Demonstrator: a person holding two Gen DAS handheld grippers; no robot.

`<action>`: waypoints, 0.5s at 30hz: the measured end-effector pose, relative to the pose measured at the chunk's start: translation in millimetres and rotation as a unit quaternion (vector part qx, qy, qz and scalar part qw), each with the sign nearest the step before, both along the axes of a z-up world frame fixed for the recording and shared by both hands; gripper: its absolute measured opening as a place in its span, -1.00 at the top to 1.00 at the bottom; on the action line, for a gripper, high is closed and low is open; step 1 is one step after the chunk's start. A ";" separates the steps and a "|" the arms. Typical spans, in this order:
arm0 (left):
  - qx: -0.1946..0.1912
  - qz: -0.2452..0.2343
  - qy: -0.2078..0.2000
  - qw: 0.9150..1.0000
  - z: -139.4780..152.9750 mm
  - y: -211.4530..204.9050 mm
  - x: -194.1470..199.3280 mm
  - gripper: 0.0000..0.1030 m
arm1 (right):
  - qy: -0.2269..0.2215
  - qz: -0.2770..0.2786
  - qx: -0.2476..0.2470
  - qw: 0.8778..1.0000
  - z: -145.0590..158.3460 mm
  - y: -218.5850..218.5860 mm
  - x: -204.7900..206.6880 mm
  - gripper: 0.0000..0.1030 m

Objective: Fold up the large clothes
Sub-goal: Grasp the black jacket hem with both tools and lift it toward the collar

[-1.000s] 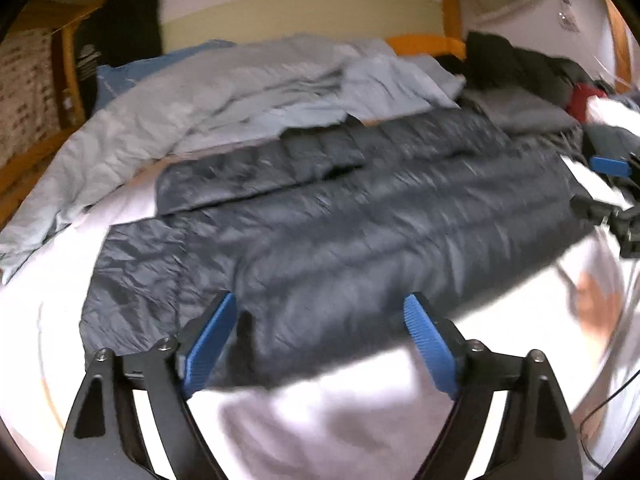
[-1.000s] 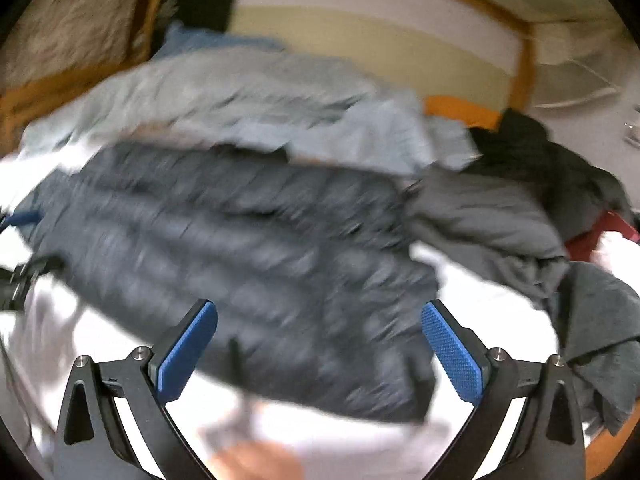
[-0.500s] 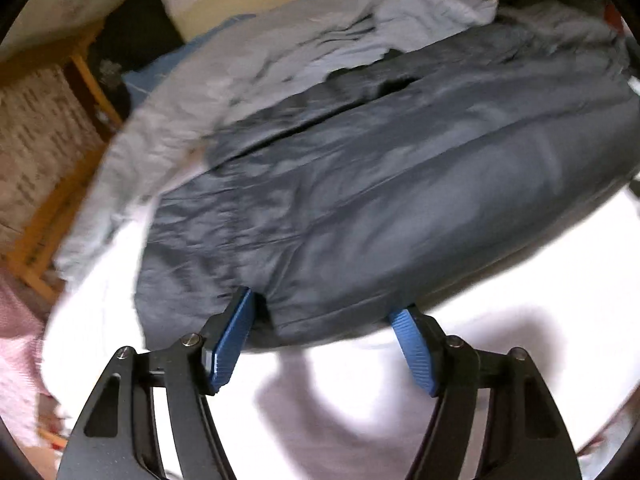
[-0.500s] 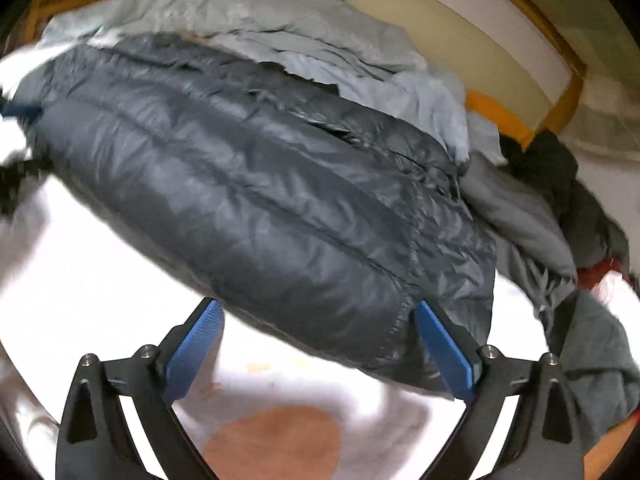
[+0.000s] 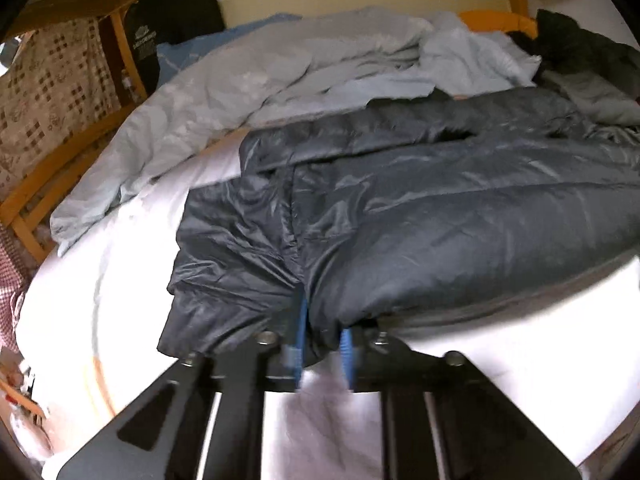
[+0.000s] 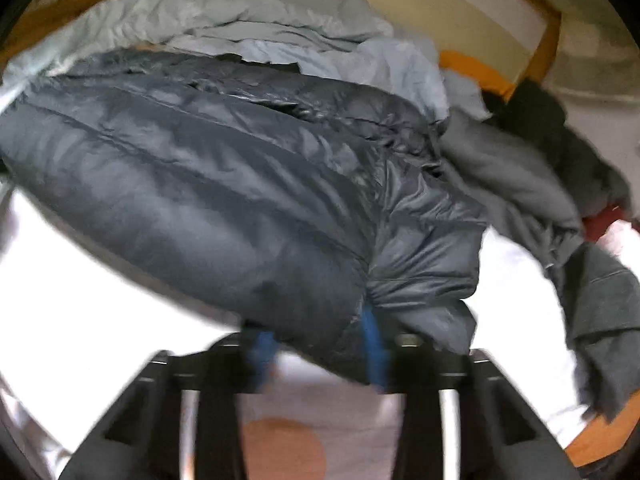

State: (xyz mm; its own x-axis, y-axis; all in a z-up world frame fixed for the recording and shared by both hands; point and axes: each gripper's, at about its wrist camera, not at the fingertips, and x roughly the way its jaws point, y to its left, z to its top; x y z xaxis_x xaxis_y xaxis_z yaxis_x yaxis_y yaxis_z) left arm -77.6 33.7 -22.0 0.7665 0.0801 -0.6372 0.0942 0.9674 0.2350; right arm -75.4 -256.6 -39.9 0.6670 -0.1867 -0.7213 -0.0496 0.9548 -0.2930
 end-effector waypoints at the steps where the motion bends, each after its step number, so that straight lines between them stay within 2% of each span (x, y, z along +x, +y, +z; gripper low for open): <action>1: 0.005 0.000 -0.005 1.000 2.2 -1.9 -2.7 0.82 | -0.005 0.002 0.007 1.000 4.3 1.7 -4.6 0.59; 4: -0.015 0.005 -0.008 1.000 13.4 2.9 -11.3 0.84 | -0.020 0.011 0.012 1.000 17.0 6.5 -18.1 0.62; 9: -0.060 0.011 0.004 0.998 33.9 19.7 -26.3 0.84 | -0.018 0.029 0.059 0.998 35.6 2.4 -40.9 0.62; 11: -0.105 0.012 0.008 0.994 48.0 30.7 -32.3 0.84 | -0.006 0.037 0.060 0.997 39.8 4.5 -48.3 0.62; 12: -0.137 0.011 0.001 0.990 58.8 38.0 -37.9 0.84 | -0.001 0.043 0.055 0.998 41.7 6.9 -51.0 0.62; 13: -0.151 0.009 -0.008 0.988 70.2 42.0 -41.5 0.84 | 0.000 0.055 0.051 0.997 48.8 10.1 -56.6 0.62; 15: -0.125 0.005 -0.034 0.992 91.4 38.4 -46.8 0.84 | -0.008 0.065 0.069 0.995 64.9 6.6 -59.9 0.62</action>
